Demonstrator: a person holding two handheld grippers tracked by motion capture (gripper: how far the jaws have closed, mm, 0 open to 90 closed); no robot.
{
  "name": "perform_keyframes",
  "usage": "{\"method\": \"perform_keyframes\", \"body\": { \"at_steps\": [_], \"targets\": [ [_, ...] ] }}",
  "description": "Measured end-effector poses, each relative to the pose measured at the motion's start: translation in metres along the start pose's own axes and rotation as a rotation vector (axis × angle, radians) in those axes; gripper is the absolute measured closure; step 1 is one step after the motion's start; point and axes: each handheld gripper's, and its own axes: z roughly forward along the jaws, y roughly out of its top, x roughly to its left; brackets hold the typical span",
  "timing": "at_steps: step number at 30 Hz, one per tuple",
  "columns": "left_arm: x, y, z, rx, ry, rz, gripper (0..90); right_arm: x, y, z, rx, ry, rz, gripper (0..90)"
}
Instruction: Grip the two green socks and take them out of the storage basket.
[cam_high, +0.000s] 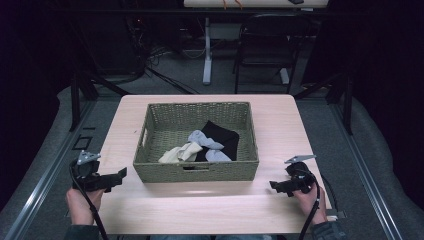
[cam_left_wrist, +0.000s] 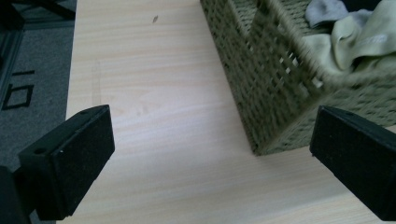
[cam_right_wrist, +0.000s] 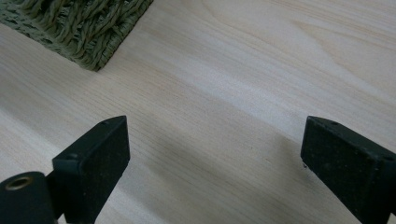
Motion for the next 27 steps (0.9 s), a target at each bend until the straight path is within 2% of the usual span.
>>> {"method": "perform_keyframes", "body": {
  "at_steps": [9,15,21,27],
  "targets": [
    [-0.012,0.034,-0.006,-0.005,-0.049,0.058,0.0,0.0,0.0,0.0,0.001,0.003,0.001,7.5],
    [-0.026,0.059,-0.006,0.0,-0.079,0.113,0.0,0.0,0.0,0.0,0.002,0.002,0.001,7.5],
    [-0.038,0.082,0.002,0.015,-0.108,0.155,0.0,0.0,0.0,0.0,0.001,0.002,0.0,7.5],
    [-0.055,0.104,0.017,0.058,-0.141,0.21,0.0,0.0,0.0,0.0,0.003,0.004,-0.003,7.5]
  ]
}}
